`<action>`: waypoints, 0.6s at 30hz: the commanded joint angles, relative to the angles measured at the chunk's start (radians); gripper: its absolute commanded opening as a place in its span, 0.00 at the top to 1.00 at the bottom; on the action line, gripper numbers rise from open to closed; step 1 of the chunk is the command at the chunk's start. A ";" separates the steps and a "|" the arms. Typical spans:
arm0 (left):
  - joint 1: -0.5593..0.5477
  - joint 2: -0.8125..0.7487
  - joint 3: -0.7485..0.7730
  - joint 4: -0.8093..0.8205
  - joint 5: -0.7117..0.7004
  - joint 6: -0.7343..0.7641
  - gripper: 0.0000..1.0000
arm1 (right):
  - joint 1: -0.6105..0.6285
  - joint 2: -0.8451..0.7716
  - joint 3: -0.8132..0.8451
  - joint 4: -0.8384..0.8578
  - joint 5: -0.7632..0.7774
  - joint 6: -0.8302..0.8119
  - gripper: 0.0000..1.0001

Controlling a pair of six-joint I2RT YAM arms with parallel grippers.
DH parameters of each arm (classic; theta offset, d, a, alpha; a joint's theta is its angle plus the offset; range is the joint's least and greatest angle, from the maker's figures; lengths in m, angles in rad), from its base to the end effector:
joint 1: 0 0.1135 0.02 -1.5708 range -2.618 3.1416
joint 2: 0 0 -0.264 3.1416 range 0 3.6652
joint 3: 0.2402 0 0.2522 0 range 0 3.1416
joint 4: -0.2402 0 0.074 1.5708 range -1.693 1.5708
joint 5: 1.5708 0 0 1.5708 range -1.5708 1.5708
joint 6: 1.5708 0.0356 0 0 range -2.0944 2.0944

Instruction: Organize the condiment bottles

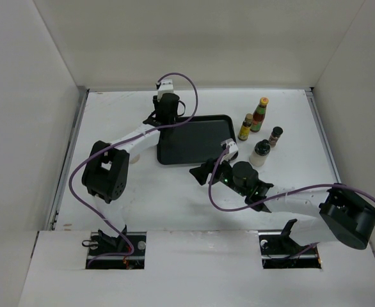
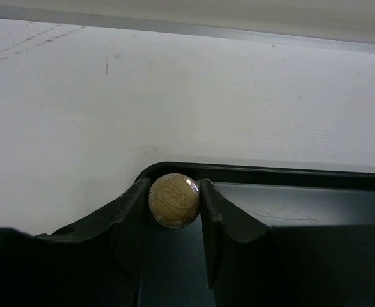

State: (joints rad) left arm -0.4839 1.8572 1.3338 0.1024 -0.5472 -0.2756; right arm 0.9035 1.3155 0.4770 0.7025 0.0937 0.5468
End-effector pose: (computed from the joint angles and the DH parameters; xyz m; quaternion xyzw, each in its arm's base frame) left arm 0.3910 -0.1846 0.2536 -0.0621 0.8189 0.0165 0.5703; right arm 0.1698 0.2101 0.2121 -0.1032 0.7462 0.4091 0.5149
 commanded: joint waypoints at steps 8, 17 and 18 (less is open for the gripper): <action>0.029 -0.015 -0.036 0.123 -0.028 0.007 0.64 | -0.005 -0.004 0.008 0.043 0.008 0.001 0.27; 0.017 -0.128 -0.107 0.187 -0.030 0.006 0.20 | -0.007 -0.009 0.009 0.032 0.008 -0.010 0.25; 0.012 -0.153 -0.114 0.194 -0.027 0.004 0.19 | -0.007 -0.013 0.009 0.032 0.008 -0.013 0.25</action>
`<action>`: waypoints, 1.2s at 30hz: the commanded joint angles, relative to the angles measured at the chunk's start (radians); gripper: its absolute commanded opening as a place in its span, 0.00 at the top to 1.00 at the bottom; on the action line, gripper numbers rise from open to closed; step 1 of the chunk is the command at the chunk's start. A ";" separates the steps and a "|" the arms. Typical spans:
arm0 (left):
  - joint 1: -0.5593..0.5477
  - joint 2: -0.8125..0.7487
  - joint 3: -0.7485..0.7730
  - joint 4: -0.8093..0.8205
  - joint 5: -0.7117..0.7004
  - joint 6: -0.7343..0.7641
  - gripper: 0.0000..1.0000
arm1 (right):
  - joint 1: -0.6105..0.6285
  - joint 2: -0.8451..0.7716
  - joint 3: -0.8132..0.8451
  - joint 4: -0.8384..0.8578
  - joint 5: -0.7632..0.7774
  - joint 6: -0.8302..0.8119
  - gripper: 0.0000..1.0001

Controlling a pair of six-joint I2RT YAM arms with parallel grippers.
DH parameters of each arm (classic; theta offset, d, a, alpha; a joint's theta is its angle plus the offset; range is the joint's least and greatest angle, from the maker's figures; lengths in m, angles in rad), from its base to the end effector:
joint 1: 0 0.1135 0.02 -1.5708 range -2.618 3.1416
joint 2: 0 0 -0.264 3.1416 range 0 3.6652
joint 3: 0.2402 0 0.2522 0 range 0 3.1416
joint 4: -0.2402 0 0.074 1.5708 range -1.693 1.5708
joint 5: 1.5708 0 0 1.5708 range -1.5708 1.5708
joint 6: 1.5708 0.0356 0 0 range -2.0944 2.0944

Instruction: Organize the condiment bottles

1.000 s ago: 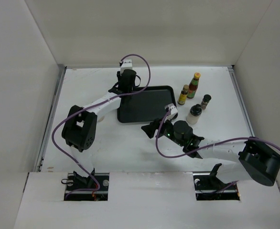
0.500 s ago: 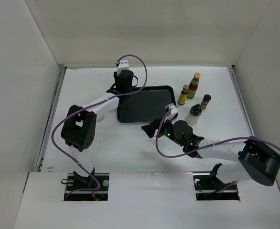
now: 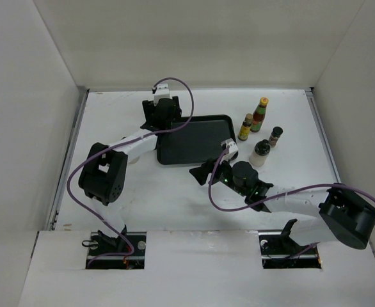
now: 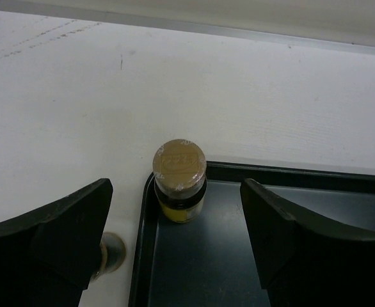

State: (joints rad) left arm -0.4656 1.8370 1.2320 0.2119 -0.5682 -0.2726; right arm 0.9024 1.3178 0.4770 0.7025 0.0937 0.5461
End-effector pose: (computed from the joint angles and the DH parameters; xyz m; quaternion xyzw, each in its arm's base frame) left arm 0.3849 -0.1720 0.2384 -0.0780 0.8095 0.0250 0.5813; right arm 0.1702 0.2101 0.2115 -0.1032 0.7470 0.4081 0.5146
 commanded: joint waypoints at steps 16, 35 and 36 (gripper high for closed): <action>0.014 -0.564 -0.302 -0.071 -0.050 -0.109 0.50 | -0.004 -0.046 0.009 0.014 0.024 -0.025 0.48; -0.259 -0.999 -0.845 0.332 0.022 -0.272 0.71 | -0.206 -0.049 0.401 -0.590 0.345 -0.144 0.66; -0.268 -1.004 -0.873 0.354 0.021 -0.280 0.68 | -0.249 -0.014 0.451 -0.633 0.386 -0.167 0.57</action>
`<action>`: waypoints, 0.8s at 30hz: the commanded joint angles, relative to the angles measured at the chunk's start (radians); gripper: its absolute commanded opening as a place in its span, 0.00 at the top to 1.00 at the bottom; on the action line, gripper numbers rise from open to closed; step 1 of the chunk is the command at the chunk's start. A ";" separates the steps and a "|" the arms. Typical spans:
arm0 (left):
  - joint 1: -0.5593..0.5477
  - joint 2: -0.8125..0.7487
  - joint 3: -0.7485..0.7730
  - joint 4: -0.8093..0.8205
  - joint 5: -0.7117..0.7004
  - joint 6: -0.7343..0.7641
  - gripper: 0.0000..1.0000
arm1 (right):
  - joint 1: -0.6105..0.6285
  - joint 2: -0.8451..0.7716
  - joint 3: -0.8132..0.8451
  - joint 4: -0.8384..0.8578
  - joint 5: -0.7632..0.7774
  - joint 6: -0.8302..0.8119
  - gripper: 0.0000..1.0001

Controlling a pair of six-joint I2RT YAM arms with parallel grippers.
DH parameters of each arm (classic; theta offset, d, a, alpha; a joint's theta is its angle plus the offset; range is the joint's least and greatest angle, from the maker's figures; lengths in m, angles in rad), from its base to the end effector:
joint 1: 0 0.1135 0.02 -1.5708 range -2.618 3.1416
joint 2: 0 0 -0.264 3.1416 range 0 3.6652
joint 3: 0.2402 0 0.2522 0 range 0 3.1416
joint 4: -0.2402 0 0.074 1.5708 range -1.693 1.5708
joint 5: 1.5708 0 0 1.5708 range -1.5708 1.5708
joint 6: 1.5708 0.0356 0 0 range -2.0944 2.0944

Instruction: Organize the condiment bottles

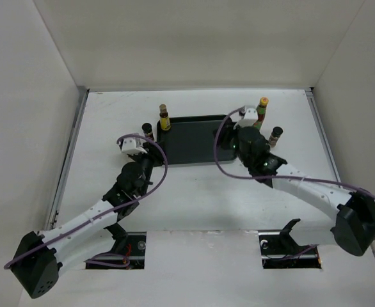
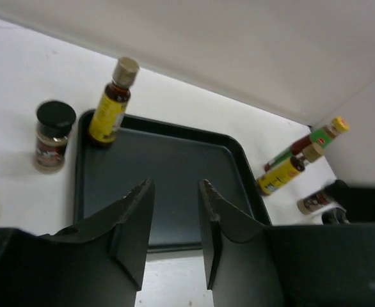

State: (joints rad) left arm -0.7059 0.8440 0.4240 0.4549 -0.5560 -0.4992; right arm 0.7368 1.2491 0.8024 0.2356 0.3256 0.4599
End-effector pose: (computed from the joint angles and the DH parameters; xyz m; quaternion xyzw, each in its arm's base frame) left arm 0.1620 -0.1134 0.2693 -0.1274 0.6848 -0.2350 0.6779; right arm 0.2215 0.1856 0.2897 -0.0050 0.7741 0.2453 0.5836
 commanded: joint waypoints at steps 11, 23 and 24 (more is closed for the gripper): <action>0.015 0.001 -0.235 0.324 0.094 -0.076 0.43 | -0.343 0.340 0.449 -0.370 0.179 -0.158 0.25; 0.046 0.093 -0.261 0.390 0.128 -0.093 0.39 | -0.385 0.492 0.547 -0.374 0.156 -0.161 0.57; 0.047 0.105 -0.261 0.399 0.128 -0.093 0.39 | -0.385 0.493 0.547 -0.365 0.164 -0.162 0.64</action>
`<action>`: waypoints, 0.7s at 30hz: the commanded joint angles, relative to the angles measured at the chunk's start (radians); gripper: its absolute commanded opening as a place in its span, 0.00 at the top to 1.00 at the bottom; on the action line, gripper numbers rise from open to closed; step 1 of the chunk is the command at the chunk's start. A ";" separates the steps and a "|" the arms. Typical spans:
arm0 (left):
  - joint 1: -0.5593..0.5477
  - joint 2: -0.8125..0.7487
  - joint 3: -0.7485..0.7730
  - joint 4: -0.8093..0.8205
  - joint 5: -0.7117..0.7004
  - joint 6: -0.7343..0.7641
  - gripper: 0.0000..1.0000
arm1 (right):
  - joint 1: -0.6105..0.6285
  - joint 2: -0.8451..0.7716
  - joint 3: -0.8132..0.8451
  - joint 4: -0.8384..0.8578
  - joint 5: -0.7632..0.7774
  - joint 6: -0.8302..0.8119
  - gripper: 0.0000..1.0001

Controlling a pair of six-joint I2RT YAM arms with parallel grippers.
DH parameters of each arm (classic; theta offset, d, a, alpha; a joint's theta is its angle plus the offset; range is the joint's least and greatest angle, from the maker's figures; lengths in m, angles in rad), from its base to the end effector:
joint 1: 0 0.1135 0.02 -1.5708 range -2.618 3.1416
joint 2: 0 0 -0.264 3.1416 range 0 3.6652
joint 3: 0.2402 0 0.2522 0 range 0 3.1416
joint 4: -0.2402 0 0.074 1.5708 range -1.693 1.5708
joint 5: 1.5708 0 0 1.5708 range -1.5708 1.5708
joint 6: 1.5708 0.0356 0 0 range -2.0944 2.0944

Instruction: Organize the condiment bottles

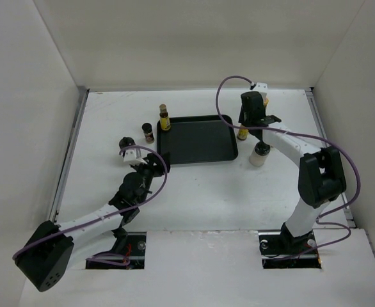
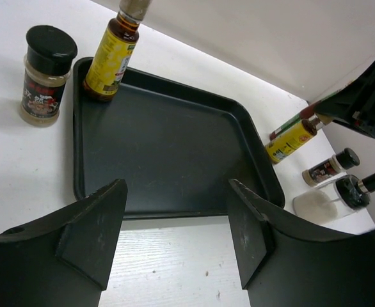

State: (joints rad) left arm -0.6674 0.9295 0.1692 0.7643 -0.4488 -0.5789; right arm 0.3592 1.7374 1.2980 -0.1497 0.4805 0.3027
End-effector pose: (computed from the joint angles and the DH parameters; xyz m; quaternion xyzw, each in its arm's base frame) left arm 0.1564 -0.1036 0.2001 -0.1271 0.6943 -0.2756 0.6526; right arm 0.3791 0.1248 0.2653 0.0879 0.8594 -0.0497 0.5012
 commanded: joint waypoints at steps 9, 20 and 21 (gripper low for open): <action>0.036 0.005 -0.039 0.139 0.013 -0.018 0.39 | 0.109 -0.134 0.070 0.177 0.067 -0.114 0.72; 0.094 -0.089 -0.077 0.099 -0.024 -0.035 0.39 | 0.326 0.184 0.415 0.193 -0.048 -0.100 0.74; 0.099 -0.086 -0.079 0.099 -0.025 -0.036 0.39 | 0.333 0.206 0.441 0.193 -0.062 -0.100 0.74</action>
State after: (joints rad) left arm -0.5812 0.8612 0.0963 0.8307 -0.4595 -0.5999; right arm 0.6769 1.8919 1.6505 -0.0338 0.4492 0.2115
